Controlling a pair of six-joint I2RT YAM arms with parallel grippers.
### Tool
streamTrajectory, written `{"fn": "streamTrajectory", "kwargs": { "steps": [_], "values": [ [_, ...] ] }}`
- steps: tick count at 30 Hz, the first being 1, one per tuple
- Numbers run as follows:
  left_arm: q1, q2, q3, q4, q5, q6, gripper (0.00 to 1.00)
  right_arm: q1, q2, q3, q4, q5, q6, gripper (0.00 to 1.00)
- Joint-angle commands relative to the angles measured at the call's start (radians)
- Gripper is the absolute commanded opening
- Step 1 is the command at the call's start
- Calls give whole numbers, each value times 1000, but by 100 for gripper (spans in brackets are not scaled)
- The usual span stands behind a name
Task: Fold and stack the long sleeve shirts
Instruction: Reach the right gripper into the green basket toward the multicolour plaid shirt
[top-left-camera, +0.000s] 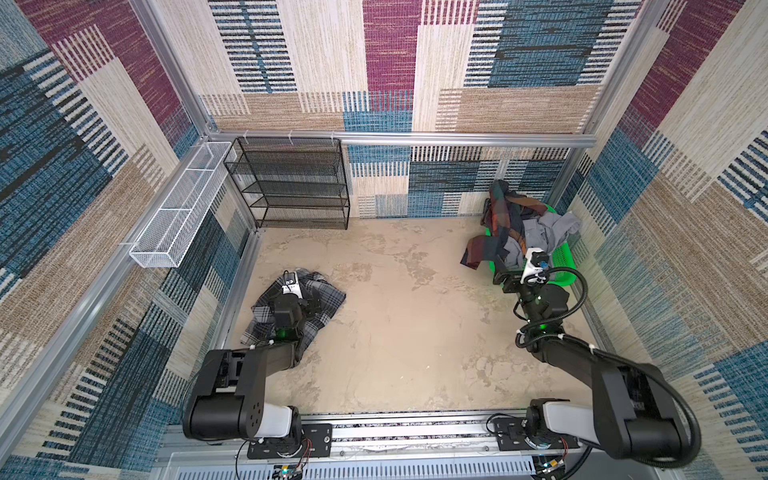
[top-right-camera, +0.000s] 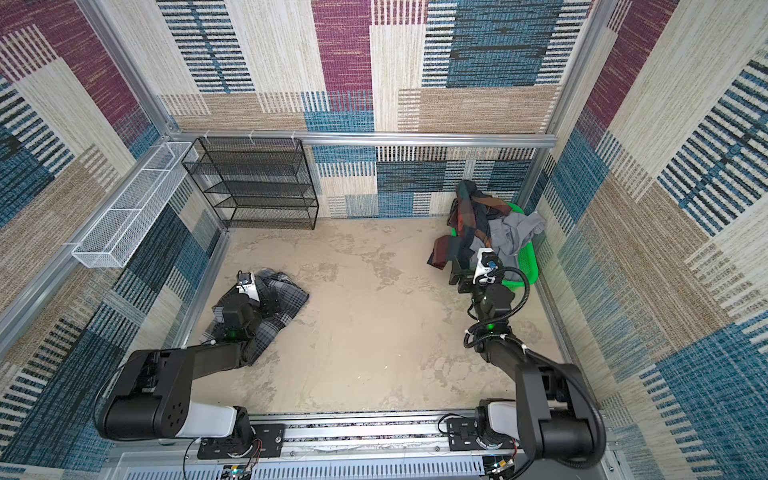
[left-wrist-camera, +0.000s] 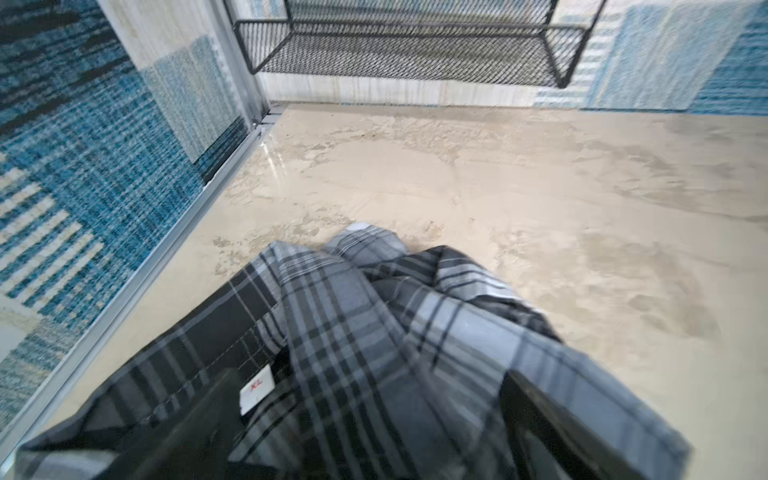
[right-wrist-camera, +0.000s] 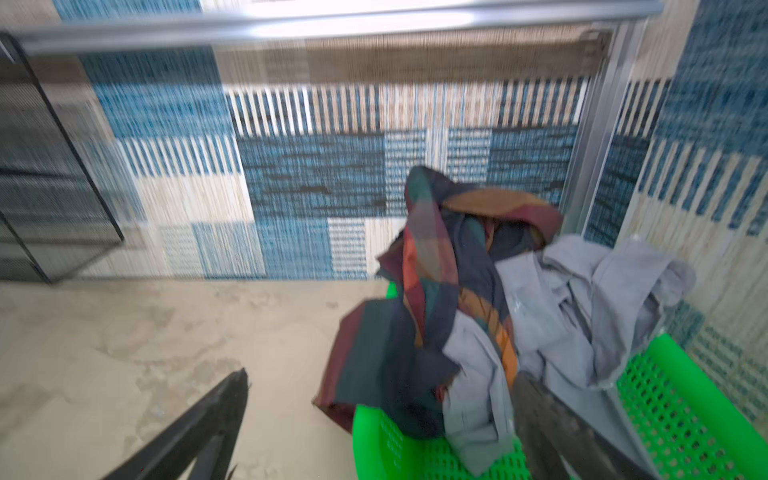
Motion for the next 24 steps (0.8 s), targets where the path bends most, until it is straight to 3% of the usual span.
{"fn": "streamTrajectory", "kwargs": {
  "steps": [1, 3, 5, 6, 8, 11, 15, 17, 20, 24],
  "values": [
    [-15, -119, 93, -176, -28, -15, 100, 1, -130, 63, -127, -69, 252, 100],
    [-15, -206, 173, -333, -31, -122, 100, 1, -191, 116, -240, -11, 489, 100],
    [-6, -269, 228, -401, 50, -196, 100, 1, -216, 197, -385, 37, 613, 100],
    [5, -295, 233, -379, 156, -196, 100, 1, -202, 256, -421, 2, 554, 100],
    [9, -337, 227, -348, 283, -223, 100, 10, -140, 404, -582, 47, 488, 100],
    [12, -411, 205, -350, 346, -415, 100, 15, -9, 598, -795, 146, 429, 100],
    [12, -484, 252, -489, 373, -559, 99, 45, 205, 833, -1019, 284, 383, 99],
    [10, -517, 242, -478, 434, -561, 99, 46, 299, 891, -1048, 291, 382, 94],
    [-9, -571, 289, -634, 420, -505, 99, 47, 459, 997, -1124, 297, 378, 90],
    [-69, -626, 329, -863, 279, -422, 100, 45, 633, 1091, -1138, 341, 372, 91]
  ]
}}
